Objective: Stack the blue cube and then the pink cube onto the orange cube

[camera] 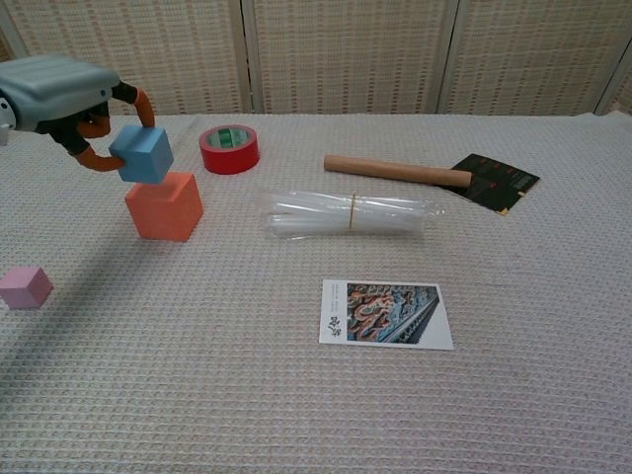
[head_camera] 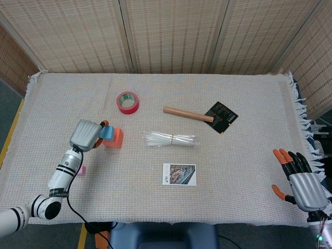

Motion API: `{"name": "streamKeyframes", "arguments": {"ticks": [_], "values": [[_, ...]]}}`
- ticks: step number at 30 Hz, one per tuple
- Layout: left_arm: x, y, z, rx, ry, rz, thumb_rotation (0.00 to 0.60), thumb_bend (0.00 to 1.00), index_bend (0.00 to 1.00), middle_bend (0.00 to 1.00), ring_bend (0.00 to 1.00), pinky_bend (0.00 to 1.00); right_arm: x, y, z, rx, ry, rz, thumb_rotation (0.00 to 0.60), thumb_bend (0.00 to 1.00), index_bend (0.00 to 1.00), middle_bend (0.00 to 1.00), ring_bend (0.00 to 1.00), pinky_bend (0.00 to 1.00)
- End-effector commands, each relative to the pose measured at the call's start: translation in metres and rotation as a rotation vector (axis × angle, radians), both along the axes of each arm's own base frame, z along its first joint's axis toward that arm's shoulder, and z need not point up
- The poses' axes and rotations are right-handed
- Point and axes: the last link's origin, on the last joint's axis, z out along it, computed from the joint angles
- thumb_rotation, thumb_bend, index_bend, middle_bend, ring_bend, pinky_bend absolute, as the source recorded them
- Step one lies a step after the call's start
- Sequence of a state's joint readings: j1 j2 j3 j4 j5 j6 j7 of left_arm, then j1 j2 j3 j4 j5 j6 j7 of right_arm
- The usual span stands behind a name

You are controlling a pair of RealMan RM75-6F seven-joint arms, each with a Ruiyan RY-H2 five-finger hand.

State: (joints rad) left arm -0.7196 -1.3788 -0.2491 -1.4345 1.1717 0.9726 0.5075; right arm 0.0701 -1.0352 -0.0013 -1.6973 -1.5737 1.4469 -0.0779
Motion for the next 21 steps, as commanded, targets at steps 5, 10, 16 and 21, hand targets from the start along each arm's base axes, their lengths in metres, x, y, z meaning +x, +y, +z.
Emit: {"name": "streamKeyframes", "arguments": {"ticks": [5,10,16,21], "values": [[-0.003,0.01,-0.009,-0.028,-0.001,0.009,0.6,0.31,0.62,1.0,1.0,1.0,-0.002,0.0,0.0,0.001,0.006,-0.012,0.536,0.2,0.0,0.0,0.0,0.0],[-0.005,0.015,-0.011,-0.026,0.004,0.009,0.6,0.31,0.61,1.0,1.0,1.0,-0.003,-0.002,-0.001,0.004,0.008,-0.019,0.536,0.2,0.0,0.0,0.0,0.0],[-0.009,0.018,-0.012,-0.032,0.015,0.014,0.6,0.31,0.59,1.0,1.0,1.0,-0.003,-0.003,-0.002,0.007,0.01,-0.024,0.536,0.2,0.0,0.0,0.0,0.0],[-0.01,0.018,-0.012,-0.037,0.018,0.019,0.6,0.31,0.49,1.0,1.0,1.0,-0.003,-0.004,-0.003,0.008,0.011,-0.026,0.536,0.2,0.0,0.0,0.0,0.0]]}}
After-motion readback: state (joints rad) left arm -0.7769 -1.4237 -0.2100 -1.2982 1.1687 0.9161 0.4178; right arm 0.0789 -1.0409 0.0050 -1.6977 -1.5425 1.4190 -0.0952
